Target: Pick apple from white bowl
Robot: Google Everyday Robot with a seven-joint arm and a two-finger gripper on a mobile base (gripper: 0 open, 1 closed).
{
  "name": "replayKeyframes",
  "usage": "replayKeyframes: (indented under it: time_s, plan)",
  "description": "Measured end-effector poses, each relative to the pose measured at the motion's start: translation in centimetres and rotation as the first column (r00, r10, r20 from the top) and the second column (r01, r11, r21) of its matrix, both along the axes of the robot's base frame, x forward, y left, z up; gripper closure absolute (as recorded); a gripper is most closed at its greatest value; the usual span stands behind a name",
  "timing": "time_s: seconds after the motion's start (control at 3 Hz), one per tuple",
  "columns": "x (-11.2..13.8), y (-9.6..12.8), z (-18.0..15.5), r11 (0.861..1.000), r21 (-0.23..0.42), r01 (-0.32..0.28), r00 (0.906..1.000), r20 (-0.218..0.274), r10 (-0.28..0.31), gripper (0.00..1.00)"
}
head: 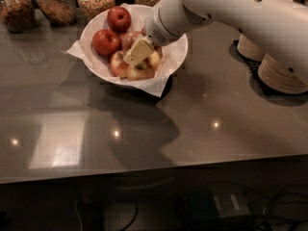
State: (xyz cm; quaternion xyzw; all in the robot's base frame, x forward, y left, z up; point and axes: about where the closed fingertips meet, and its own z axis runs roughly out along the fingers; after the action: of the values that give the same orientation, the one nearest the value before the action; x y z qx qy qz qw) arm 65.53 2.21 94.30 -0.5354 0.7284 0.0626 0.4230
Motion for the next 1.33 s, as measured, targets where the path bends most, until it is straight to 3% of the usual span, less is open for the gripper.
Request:
replayKeyframes:
  time_s: [1.0,1.33]
  plan:
    - [1.2,0.1,-2.5,0.999,0.033,0.026,0.9994,-0.025,-0.025,0.28]
    - [1.8,0.5,-2.9,0.999,0.047,0.027,0.9994,-0.024,-0.026,0.47]
